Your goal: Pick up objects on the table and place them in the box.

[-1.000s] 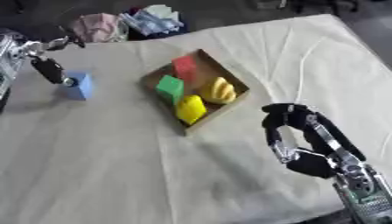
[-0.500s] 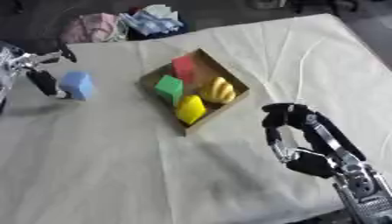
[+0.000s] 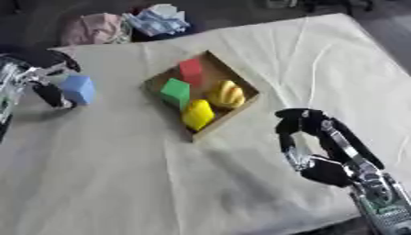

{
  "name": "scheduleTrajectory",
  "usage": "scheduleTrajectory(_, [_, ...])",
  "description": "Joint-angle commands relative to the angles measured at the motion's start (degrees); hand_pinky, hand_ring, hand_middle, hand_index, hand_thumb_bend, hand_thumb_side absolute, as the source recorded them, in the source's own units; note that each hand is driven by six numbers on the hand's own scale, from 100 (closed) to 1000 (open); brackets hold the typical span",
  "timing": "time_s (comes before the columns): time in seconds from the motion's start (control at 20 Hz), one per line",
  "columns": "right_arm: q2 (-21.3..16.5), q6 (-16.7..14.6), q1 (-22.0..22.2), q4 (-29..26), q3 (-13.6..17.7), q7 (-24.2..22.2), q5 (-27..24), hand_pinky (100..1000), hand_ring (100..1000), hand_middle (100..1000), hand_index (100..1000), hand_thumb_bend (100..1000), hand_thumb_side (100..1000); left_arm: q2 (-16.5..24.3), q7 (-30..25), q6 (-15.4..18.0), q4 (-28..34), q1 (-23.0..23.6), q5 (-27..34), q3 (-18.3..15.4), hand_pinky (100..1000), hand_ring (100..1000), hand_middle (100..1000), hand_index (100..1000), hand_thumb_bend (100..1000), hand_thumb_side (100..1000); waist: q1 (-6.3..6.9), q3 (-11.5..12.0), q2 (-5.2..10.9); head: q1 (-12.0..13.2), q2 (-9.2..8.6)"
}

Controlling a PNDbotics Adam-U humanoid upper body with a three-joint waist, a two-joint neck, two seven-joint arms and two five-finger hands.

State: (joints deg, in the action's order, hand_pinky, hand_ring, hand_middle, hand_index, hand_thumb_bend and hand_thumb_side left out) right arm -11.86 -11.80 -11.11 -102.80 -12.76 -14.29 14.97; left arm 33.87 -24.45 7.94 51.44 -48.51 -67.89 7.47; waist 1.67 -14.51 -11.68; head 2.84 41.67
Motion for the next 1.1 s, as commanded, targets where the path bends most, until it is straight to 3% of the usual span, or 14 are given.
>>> scheduleTrajectory(0.05, [-0.4, 0.0, -0.6, -0.8, 0.3, 0.2, -0.2, 638, 649, 588, 797, 100, 385, 0.7, 2.6, -0.6, -0.1, -0.7, -0.7, -1.0, 764, 716, 739, 801, 366, 167, -0.16, -0.1, 0.02, 0.1, -0.83])
scheduleTrajectory(0.35, [-0.4, 0.1, -0.4, -0.8, 0.5, 0.5, -0.1, 638, 649, 587, 797, 100, 382, 2.5, 4.6, 0.0, 4.2, -1.2, 0.3, -0.2, 694, 573, 582, 675, 320, 100, -0.3, 0.5, 0.28, -0.4, -0.65])
scheduleTrajectory(0.7, [-0.7, 0.1, -0.1, -0.7, 0.6, 0.6, 0.1, 637, 648, 587, 797, 100, 382, 6.0, 3.4, 1.0, 15.7, -2.6, 6.0, 0.6, 696, 574, 579, 672, 299, 100, -0.04, 1.2, 0.63, -1.3, -0.58])
scheduleTrajectory(0.85, [-0.7, 0.1, -0.2, -0.7, 0.5, 0.5, 0.1, 637, 648, 587, 797, 100, 381, 4.9, 2.4, 2.2, 19.5, -3.6, 8.6, 2.7, 696, 582, 588, 682, 275, 100, -0.04, 1.1, 0.67, -1.3, -0.5])
scheduleTrajectory(1.1, [-0.5, 0.1, -0.2, -0.7, 0.3, 0.3, -0.1, 637, 648, 587, 797, 100, 380, -0.9, 1.1, 3.5, 20.8, -6.5, 11.1, 6.1, 699, 607, 612, 704, 252, 100, -0.25, 0.5, 0.73, -0.8, -0.25])
